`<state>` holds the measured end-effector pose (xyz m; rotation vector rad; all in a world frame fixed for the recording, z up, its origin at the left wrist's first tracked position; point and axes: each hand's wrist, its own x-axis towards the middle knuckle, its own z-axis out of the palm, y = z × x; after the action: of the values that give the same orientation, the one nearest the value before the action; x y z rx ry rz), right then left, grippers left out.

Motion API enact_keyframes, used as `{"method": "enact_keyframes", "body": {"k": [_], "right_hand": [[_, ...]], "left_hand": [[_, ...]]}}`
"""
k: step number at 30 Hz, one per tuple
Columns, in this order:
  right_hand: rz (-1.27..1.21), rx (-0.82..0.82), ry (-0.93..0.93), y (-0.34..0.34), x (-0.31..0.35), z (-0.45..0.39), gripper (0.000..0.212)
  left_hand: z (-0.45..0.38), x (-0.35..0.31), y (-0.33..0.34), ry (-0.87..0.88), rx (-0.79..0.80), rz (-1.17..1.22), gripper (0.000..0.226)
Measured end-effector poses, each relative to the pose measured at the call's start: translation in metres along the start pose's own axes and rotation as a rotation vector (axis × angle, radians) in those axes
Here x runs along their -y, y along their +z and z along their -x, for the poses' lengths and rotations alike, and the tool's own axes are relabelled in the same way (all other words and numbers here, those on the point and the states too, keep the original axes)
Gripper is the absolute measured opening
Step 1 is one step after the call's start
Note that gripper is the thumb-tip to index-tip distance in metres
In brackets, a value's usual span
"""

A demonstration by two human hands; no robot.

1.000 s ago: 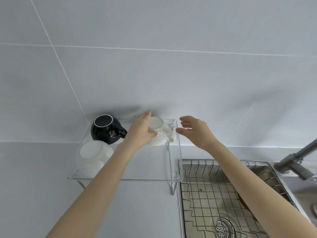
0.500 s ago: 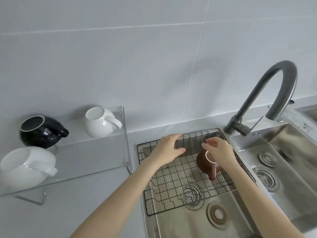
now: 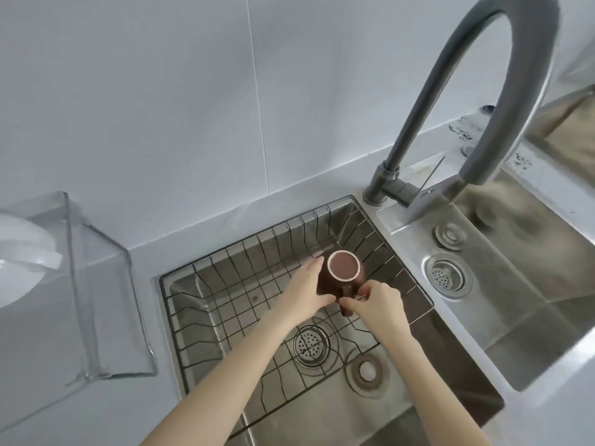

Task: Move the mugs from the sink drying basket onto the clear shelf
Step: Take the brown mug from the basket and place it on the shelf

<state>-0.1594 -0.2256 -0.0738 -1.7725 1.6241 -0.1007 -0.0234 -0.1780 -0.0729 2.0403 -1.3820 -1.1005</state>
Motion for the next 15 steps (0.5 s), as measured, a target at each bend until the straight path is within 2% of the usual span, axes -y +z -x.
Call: {"method": "enact_keyframes", "body": {"k": [3,8,15], "right_hand": [[-0.011,0.009,-0.015,0.001,-0.002,-0.006,0.029],[-0.12,0.036,-0.01,0.013,-0.01,-0.009,0.013],[-0.181,0.037,-0.061,0.003,-0.002,-0.002,0.015]], "left_hand": [[-0.013,0.004,0.005,0.032,-0.028,0.058,0.082],[-0.018,0.01,0.012,0.036,-0.078,0.061,0.082],[-0.009,0.011,0.002,-0.01,-0.127,0.055,0.085]]}}
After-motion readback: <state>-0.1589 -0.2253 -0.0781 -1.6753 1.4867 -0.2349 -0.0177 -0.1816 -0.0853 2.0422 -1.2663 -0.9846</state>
